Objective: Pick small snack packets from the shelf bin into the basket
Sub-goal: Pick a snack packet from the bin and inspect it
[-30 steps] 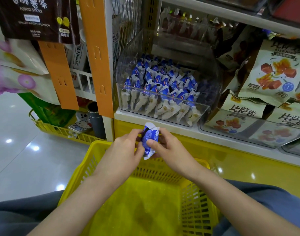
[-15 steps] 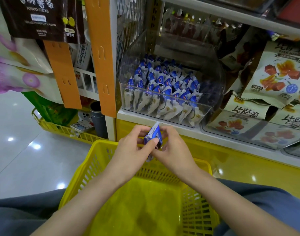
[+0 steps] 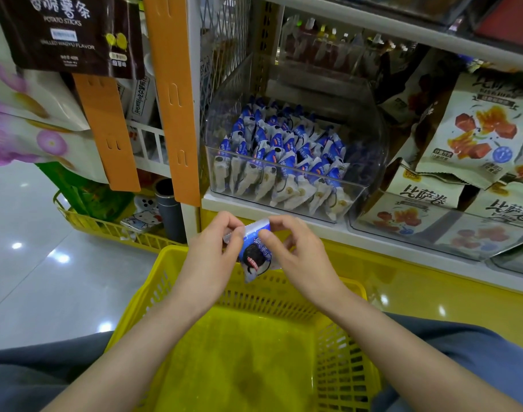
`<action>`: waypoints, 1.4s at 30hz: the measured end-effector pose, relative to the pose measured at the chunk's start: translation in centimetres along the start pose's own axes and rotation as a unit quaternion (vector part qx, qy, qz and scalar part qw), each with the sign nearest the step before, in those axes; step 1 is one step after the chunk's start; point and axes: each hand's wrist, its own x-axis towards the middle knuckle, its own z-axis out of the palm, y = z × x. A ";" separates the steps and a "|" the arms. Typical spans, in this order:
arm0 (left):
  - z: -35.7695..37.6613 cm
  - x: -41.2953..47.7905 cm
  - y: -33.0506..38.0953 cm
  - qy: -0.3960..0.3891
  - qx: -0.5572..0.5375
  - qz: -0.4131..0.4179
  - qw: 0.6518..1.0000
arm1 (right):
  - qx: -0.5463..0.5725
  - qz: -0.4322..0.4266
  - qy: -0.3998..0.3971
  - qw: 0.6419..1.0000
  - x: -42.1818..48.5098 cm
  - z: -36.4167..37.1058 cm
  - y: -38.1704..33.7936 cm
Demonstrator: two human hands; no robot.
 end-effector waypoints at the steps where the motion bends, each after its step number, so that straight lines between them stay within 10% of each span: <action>1: 0.0 -0.1 0.2 -0.003 0.007 0.012 1.000 | 0.027 0.014 0.003 1.000 0.2 -0.2 -0.1; 10: -0.2 0.2 0.4 -0.021 -0.041 0.012 0.999 | 0.105 -0.023 -0.022 0.994 0.0 -0.7 -0.7; 22: -0.2 0.8 0.2 0.085 -0.238 -0.213 0.944 | 0.276 0.122 -0.043 0.952 0.6 -1.2 -0.9; 34: -0.2 0.3 0.8 -0.130 -0.047 -0.080 0.987 | 0.043 -0.039 0.007 0.998 0.6 -2.5 -0.5; 42: -1.0 0.8 1.3 -0.111 -0.128 -0.096 0.981 | -0.029 -0.076 0.011 0.997 1.2 -3.1 -1.3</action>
